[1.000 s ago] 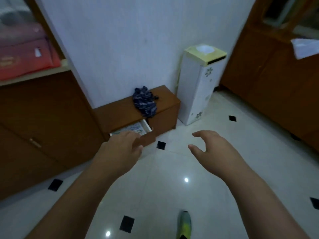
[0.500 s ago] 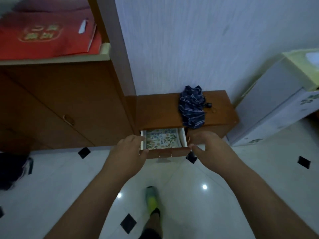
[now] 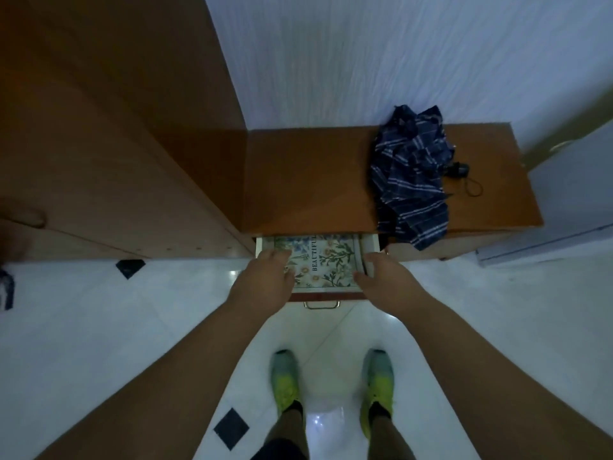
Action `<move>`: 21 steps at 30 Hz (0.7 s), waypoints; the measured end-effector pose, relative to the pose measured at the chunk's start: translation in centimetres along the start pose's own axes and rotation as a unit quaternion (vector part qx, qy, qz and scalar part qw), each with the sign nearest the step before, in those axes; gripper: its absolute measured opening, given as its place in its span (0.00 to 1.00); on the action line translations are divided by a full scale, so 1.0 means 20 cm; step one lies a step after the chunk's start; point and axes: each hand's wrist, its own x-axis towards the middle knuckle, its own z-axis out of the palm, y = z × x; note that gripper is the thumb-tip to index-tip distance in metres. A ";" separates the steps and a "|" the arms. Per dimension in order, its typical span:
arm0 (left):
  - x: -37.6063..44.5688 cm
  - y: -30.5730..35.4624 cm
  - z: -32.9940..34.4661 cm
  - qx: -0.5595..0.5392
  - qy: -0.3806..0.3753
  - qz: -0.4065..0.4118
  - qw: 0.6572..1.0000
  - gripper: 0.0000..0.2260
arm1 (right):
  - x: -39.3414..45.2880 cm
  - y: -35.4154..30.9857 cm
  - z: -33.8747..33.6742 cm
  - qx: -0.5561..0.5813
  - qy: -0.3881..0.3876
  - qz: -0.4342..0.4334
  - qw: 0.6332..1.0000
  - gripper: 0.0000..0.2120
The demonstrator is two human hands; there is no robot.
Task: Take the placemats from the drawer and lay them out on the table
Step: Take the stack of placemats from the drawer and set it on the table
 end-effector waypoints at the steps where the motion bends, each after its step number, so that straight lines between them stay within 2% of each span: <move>1: 0.08 -0.03 0.07 -0.010 -0.013 -0.013 1.000 0.21 | 0.11 0.03 0.04 0.012 -0.010 0.008 1.000 0.21; 6: 0.38 -0.17 0.40 -0.042 -0.087 -0.088 0.991 0.25 | 0.56 0.24 0.31 0.032 -0.089 0.063 0.994 0.17; 11: 0.60 -0.28 0.61 -0.060 -0.098 -0.123 0.986 0.30 | 0.87 0.46 0.50 -0.014 -0.153 0.116 0.981 0.26; 16: 0.74 -0.39 0.77 -0.015 -0.121 -0.161 0.979 0.33 | 1.04 0.61 0.64 -0.045 -0.155 0.194 0.968 0.35; 19: 0.77 -0.42 0.83 0.015 -0.149 -0.181 0.972 0.33 | 1.10 0.63 0.71 -0.041 -0.135 0.231 0.963 0.37; 21: 0.77 -0.42 0.87 0.026 -0.165 -0.183 0.969 0.30 | 1.12 0.60 0.75 -0.044 -0.114 0.243 0.962 0.33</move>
